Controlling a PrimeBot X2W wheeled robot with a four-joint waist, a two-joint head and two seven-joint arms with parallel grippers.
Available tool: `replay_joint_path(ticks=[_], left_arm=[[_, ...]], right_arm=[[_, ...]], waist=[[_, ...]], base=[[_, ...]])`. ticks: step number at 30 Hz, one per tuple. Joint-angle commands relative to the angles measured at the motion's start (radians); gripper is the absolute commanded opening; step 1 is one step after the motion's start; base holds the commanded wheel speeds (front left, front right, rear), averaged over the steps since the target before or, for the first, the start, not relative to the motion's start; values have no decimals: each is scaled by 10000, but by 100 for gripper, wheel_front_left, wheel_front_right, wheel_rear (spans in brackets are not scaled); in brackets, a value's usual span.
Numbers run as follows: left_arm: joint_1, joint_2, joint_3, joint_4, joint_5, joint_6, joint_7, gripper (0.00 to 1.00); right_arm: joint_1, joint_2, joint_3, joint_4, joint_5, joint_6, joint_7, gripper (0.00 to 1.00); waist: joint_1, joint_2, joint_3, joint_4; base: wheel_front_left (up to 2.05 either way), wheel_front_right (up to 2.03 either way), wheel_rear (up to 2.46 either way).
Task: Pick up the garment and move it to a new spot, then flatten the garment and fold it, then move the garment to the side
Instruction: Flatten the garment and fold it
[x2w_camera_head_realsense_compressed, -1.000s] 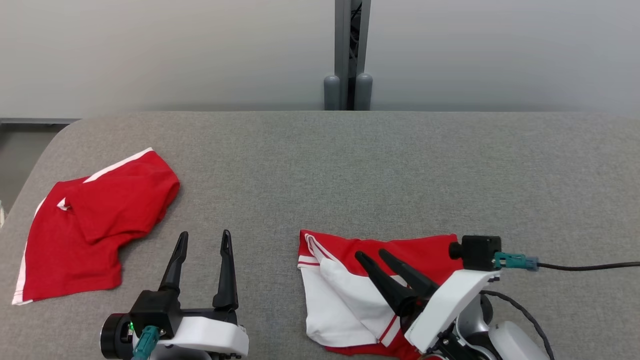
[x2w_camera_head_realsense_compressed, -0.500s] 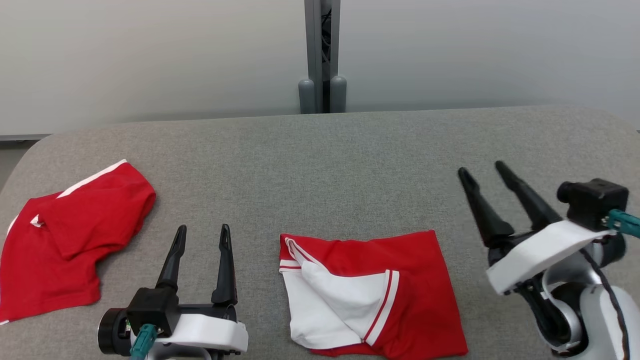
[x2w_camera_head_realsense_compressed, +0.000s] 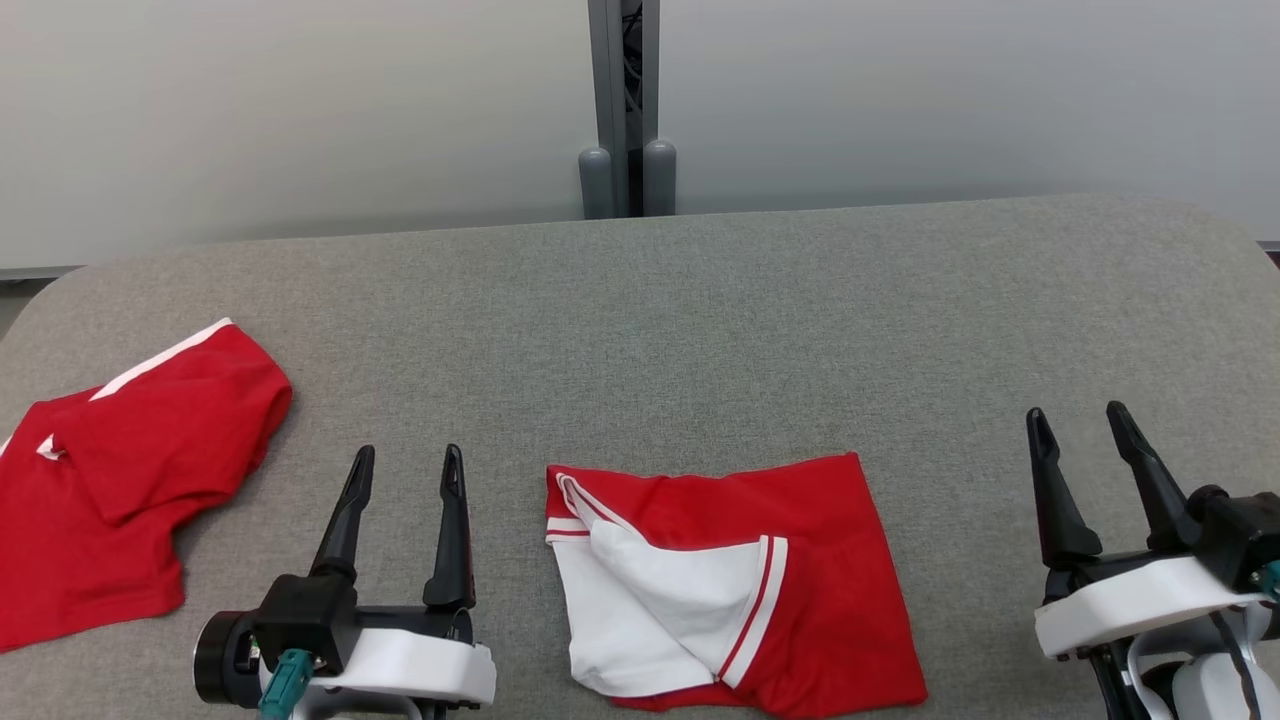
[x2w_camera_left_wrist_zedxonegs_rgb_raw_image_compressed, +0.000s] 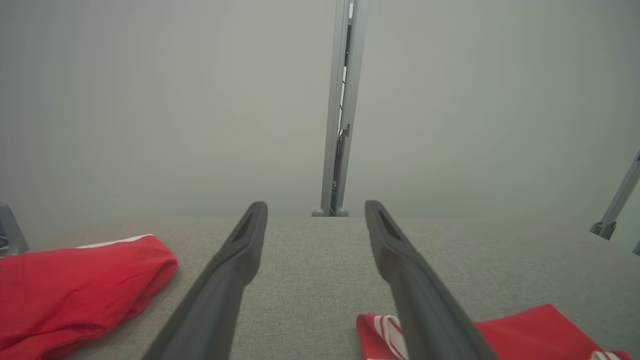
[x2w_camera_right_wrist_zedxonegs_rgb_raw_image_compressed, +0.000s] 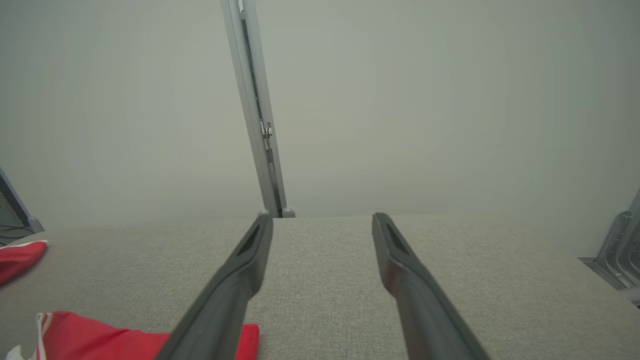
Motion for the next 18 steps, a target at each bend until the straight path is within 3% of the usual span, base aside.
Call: replay_joint_path(ticks=[1, 13, 14, 15, 18], left_arm=[[60, 36, 36, -8, 62, -23, -2, 100], [75, 34, 0, -34, 163, -85, -2, 100], [50, 36, -7, -26, 161, -88, -2, 100], [23, 34, -17, -21, 155, -95, -2, 100], [-25, 36, -42, -3, 148, -105, -2, 100]], right_arm=[[-29, 42, -33, 268, 14, 2, -273, 100], [-422, 62, 16, 1179, 58, 2, -638, 100], [-425, 64, 100, 1204, 100, 2, -614, 38], [-413, 40, 187, 1210, 140, 2, -628, 0], [-307, -24, 356, 1274, 186, 2, -657, 0]], waist=[[-1, -1, 0, -19], [-1, -1, 56, 56], [-1, -1, 80, 87], [-1, -1, 112, 122], [-1, -1, 171, 202]], base=[[0, 0, 0], [0, 0, 0], [0, 0, 0], [0, 0, 0], [0, 0, 0]])
